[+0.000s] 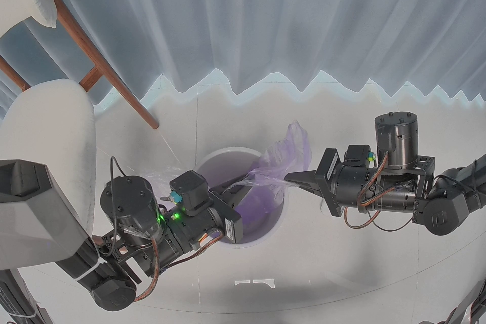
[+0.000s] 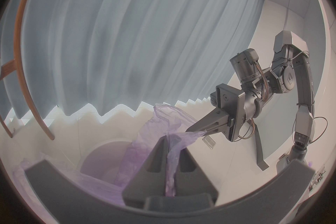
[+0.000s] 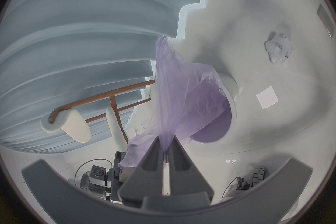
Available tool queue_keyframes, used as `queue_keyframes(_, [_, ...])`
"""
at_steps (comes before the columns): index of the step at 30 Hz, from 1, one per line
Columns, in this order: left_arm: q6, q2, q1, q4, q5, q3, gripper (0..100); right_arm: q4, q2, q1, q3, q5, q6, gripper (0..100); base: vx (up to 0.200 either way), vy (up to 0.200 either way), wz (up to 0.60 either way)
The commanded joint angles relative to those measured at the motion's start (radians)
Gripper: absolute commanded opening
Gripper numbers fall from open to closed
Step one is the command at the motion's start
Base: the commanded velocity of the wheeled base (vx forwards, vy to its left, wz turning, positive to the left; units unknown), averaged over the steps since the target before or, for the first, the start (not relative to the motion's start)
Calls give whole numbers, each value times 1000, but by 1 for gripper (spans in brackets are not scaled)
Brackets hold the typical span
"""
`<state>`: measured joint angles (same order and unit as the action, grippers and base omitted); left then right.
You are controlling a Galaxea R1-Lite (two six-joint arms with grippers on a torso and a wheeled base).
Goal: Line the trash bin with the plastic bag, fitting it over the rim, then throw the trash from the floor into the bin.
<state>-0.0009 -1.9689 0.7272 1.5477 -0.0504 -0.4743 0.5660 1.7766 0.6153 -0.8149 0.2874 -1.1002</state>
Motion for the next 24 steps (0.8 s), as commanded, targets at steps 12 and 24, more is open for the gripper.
queue_keyframes(12, [-61, 42, 17, -4, 17, -35, 100, 0, -6, 0, 25, 1, 43, 0, 0, 0, 0])
queue_keyframes(24, [-105, 372, 43, -383, 184, -87, 100, 160, 41, -40, 200, 48, 335, 0, 0, 0, 0])
